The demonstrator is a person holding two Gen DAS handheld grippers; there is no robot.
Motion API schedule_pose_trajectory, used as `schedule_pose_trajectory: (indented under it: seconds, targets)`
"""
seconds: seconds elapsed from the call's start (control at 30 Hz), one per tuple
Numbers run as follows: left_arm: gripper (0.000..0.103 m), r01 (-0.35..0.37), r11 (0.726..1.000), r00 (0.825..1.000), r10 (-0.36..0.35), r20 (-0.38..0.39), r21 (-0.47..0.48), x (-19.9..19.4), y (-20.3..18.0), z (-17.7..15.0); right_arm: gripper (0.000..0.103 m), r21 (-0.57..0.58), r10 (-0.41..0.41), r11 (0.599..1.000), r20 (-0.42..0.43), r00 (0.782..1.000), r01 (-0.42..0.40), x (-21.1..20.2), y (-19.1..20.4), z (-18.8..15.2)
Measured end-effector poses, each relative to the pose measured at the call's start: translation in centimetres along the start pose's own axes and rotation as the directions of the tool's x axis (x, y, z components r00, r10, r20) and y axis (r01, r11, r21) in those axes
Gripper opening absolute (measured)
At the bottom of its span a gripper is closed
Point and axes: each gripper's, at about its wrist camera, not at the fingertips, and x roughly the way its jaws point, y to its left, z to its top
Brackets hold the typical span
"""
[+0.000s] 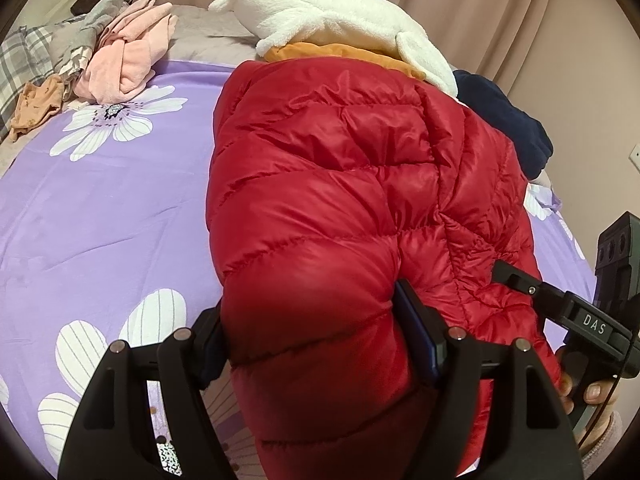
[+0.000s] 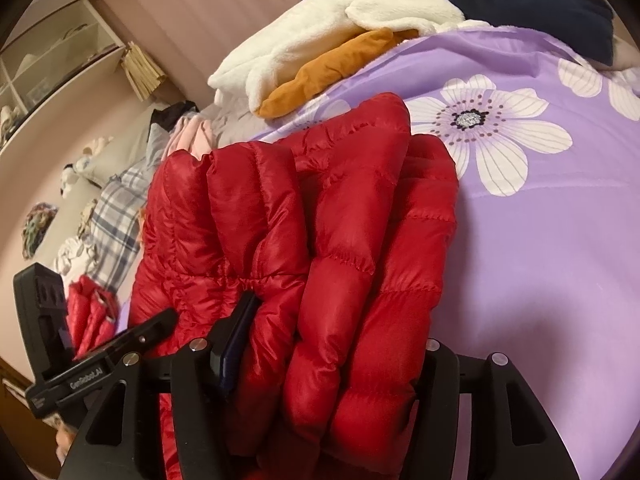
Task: Fold large clothes
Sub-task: 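Lower the folded red jacket onto the purple sheet with both tools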
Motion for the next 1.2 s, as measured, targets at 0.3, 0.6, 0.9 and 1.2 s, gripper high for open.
schedule_pose_trajectory:
  seconds: [0.3, 0.6, 0.9, 1.2]
  targets:
    - [0.075, -0.046, 0.999, 0.999, 0.046, -0.005, 0.022, -0.5, -0.3, -0.1, 0.06, 0.004, -0.024, 1.0, -0.011, 1.0, 0.024, -0.4, 0.3, -0.2]
    - [0.076, -0.078, 0.996, 0.997, 0.078, -0.002, 0.038, -1.0, -0.7, -0.3, 0.064, 0.0, -0.048, 0.999, -0.011, 0.999, 0.048, -0.8, 0.6, -0.2]
    - [0.076, -0.103, 0.993, 0.995, 0.103, 0.009, 0.052, -1.8, -0.7, -0.5, 0.065, -0.015, -0.086, 0.996, 0.005, 0.996, 0.086, -1.6, 1.0, -0.3]
    - [0.075, -0.12, 0.991, 0.993, 0.119, 0.016, 0.06, -2.6, -0.8, -0.8, 0.065, -0.033, -0.143, 0.989, 0.062, 0.988, 0.145, -3.4, 1.0, -0.3]
